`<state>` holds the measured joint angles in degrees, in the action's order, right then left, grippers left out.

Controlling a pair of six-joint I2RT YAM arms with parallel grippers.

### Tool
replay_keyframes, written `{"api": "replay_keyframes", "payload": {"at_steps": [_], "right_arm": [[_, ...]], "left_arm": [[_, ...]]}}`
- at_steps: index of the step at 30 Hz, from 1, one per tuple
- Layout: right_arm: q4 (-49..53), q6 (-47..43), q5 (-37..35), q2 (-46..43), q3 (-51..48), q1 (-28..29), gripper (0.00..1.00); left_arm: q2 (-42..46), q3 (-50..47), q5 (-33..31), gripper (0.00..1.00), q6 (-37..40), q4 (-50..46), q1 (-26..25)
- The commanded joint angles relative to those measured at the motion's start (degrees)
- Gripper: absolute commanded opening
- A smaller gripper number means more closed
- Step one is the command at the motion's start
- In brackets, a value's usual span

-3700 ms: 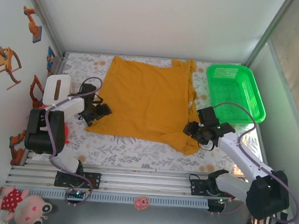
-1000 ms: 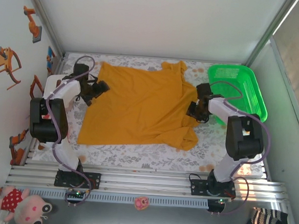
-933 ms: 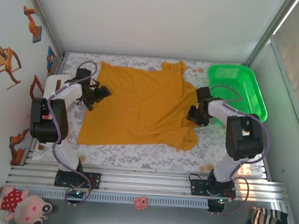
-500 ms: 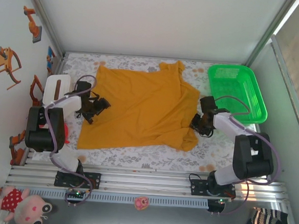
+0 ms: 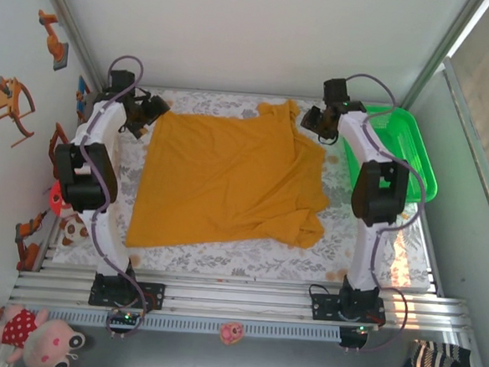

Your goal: Fold the inside-out t-shirt

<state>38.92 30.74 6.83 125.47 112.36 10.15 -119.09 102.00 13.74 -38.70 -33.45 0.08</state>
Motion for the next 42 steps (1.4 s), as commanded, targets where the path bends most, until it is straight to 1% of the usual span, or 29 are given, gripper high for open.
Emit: {"api": "replay_keyframes", "payload": {"at_steps": [1,4,9,19,22,24,30,34,35,36,37,39,42], "right_arm": [[5.71,-3.10,1.26,7.13,8.89,-0.90,0.47],[6.17,-3.65,3.20,12.34,14.46,-0.87,0.47],[5.37,-3.08,4.70,16.21,17.01,-0.92,0.47],[2.79,-0.65,7.71,18.49,15.32,-0.69,0.46],[2.28,-0.19,7.92,18.41,14.40,-0.66,0.40],[2.28,0.14,8.02,18.57,14.23,-0.66,0.39],[1.40,1.29,8.02,18.58,12.03,-0.66,0.44],[1.05,1.29,7.95,18.65,10.77,-0.68,0.43],[1.04,1.33,7.94,18.80,10.74,-0.66,0.41],[1.09,1.29,7.70,18.92,10.72,-0.70,0.34],[1.14,1.33,7.51,18.93,10.61,-0.75,0.25],[1.09,1.66,6.80,18.78,10.60,-1.29,0.00],[1.09,3.09,5.69,17.86,10.69,-3.27,0.00]], "left_arm": [[-5.85,5.79,3.18,0.90,1.18,-2.02,0.28],[-9.27,9.15,5.45,0.91,0.13,-0.63,0.31],[-11.54,9.85,8.31,0.93,-2.15,2.38,0.11],[-14.05,9.80,9.13,0.95,-4.16,4.43,-0.69],[-14.89,9.97,9.23,0.96,-5.15,4.80,-0.69],[-15.64,10.21,9.36,0.96,-5.80,4.88,-0.69],[-16.63,10.09,9.34,0.96,-6.21,4.98,-0.95],[-16.78,9.98,9.12,0.96,-6.25,4.98,-0.94],[-16.87,9.93,9.02,0.96,-6.45,4.98,-0.96],[-17.04,9.89,8.89,0.97,-6.73,4.98,-0.96],[-17.20,9.90,8.80,0.96,-6.95,4.98,-0.99],[-17.49,9.90,8.12,0.97,-7.51,4.55,-0.91],[-18.26,10.07,7.45,0.96,-8.49,4.09,-0.45]]}}
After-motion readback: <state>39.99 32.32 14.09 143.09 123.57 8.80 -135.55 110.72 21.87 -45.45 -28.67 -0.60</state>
